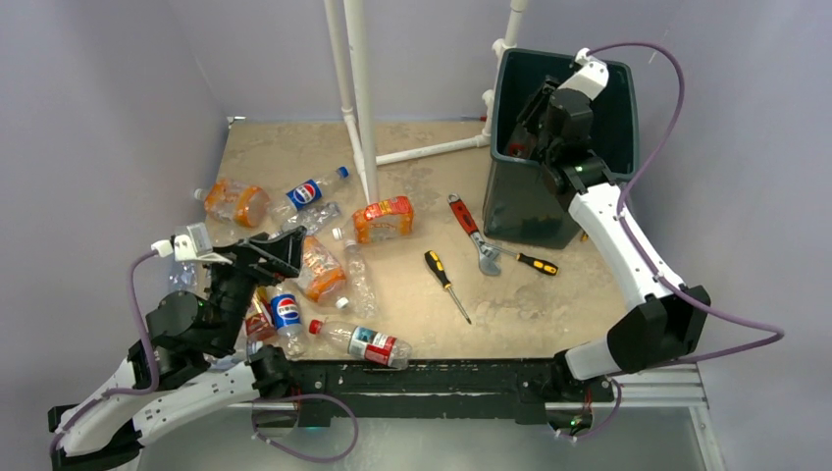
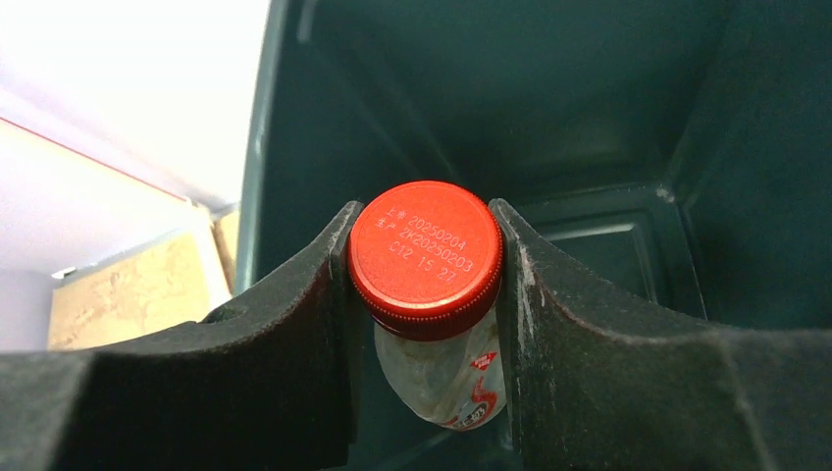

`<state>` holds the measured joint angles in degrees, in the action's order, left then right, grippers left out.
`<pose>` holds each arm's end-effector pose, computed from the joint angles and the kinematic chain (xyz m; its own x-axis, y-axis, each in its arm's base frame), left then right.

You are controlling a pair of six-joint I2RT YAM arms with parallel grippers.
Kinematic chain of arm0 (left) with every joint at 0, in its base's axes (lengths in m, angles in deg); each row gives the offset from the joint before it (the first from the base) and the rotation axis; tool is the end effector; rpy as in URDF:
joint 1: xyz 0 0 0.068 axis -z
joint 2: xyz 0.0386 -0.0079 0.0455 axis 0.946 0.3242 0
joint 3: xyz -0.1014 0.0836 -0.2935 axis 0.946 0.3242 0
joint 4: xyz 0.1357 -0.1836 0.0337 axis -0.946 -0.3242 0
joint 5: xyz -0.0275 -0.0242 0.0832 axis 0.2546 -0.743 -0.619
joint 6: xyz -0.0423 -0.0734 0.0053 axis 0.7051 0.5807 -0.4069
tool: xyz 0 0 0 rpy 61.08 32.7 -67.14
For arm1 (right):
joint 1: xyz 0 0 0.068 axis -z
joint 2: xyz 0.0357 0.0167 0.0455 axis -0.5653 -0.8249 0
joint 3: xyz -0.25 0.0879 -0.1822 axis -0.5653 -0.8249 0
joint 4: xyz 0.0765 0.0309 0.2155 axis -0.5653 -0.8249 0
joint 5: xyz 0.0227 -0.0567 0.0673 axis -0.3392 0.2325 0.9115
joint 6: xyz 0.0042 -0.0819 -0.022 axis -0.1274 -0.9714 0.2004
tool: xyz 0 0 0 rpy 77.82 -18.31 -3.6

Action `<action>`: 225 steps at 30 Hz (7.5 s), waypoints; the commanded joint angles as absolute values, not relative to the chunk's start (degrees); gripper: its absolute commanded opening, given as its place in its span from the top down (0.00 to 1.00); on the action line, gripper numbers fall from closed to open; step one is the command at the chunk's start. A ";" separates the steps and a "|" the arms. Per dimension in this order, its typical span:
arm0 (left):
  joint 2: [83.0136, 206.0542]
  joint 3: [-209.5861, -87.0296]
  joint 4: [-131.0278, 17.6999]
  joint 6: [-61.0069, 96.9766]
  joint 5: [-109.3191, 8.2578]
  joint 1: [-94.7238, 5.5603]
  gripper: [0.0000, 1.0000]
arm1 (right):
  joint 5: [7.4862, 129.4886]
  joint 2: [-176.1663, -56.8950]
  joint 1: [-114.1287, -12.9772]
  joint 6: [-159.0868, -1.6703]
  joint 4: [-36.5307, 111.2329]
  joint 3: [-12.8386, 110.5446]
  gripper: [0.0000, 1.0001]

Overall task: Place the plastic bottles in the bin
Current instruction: Place the plastic bottle in the trash bin, then pick up the plastic bottle from the corner of the board.

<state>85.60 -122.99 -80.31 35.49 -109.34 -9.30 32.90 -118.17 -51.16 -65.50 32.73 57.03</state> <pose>0.0467 0.0350 0.3803 -0.0335 -0.5912 -0.8059 0.2093 0.7843 -0.5840 0.3266 0.0616 0.4790 0.0076 0.3432 -0.9392 0.2050 0.9188 0.3374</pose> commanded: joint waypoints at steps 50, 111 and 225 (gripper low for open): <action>105.05 -125.47 -102.24 59.43 -111.95 -9.46 0.06 | 61.28 -89.68 -99.41 -67.09 43.20 13.14 0.04; 102.03 -136.05 -103.99 58.29 -106.14 -9.46 0.10 | 61.37 -99.65 -117.68 -74.13 27.32 20.03 0.58; 107.65 -124.44 -67.34 25.03 -46.86 -9.44 0.75 | 50.33 -99.16 -102.10 -65.32 23.35 54.15 0.38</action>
